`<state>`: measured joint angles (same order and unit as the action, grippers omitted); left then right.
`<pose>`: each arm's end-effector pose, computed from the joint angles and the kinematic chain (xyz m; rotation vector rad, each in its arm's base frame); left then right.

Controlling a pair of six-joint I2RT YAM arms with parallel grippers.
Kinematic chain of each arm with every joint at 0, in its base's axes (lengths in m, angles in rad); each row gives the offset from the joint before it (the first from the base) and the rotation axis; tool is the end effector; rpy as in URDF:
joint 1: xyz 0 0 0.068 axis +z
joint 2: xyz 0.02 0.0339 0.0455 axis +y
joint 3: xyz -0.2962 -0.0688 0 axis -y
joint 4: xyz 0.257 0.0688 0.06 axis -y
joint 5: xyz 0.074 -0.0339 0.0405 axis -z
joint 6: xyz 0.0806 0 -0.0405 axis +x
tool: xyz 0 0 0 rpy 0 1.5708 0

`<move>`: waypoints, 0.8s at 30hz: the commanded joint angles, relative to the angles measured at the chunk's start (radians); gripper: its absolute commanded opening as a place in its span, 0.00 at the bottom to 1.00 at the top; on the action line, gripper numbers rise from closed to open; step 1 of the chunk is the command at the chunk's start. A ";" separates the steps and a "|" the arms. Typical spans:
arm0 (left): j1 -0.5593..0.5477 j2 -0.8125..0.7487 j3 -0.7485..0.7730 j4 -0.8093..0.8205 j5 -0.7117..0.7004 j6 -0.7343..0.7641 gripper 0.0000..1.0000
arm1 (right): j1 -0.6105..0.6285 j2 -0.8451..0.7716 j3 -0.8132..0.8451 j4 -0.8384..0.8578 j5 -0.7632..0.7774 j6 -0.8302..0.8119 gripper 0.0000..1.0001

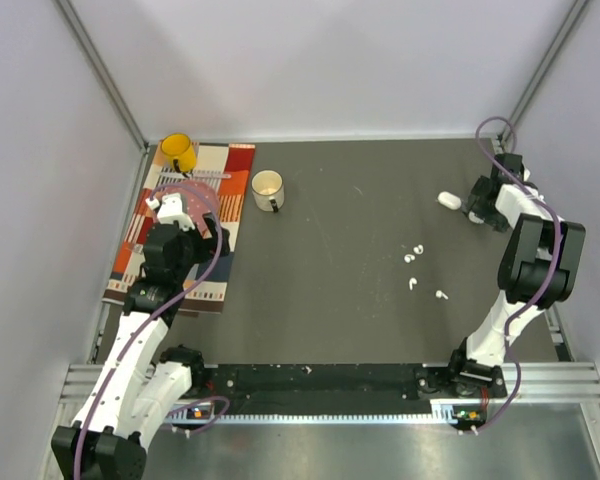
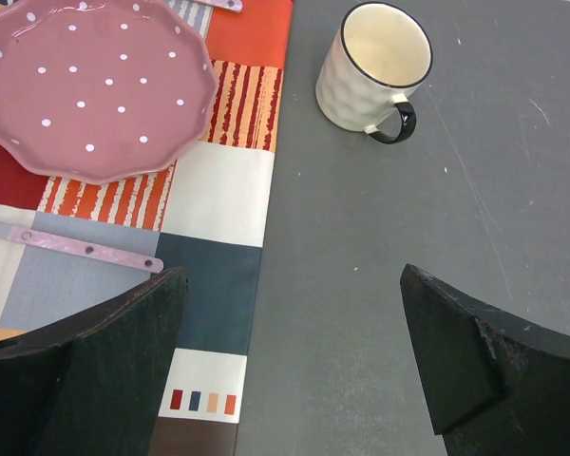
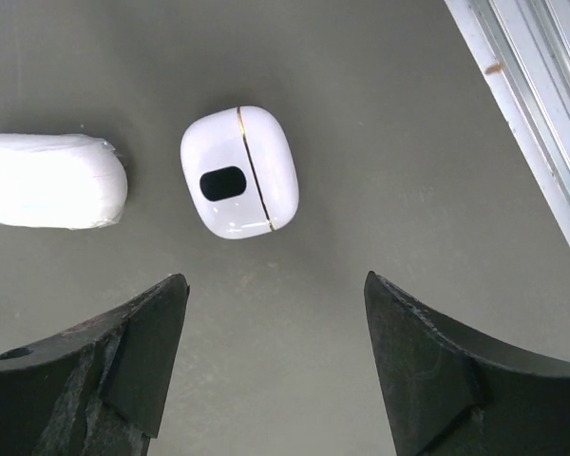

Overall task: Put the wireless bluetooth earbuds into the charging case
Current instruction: Adjust the charging case at the corner of the board.

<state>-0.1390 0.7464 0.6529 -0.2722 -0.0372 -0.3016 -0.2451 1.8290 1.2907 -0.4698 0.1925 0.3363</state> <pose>0.2068 -0.0259 0.2951 -0.1827 1.9362 -0.2570 0.4122 -0.1190 0.1901 0.8033 2.4355 -0.2135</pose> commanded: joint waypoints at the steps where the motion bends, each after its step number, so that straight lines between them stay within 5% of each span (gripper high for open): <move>1: -0.001 -0.007 0.044 0.027 0.016 0.001 0.99 | -0.002 0.007 0.047 0.051 -0.031 -0.132 0.73; 24: -0.001 0.004 0.044 0.025 0.007 -0.002 0.99 | -0.002 0.139 0.111 0.086 -0.019 -0.187 0.56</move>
<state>-0.1390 0.7513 0.6533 -0.2722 -0.0368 -0.3016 -0.2451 1.9469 1.3380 -0.4118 0.1661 0.1596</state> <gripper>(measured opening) 0.990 0.597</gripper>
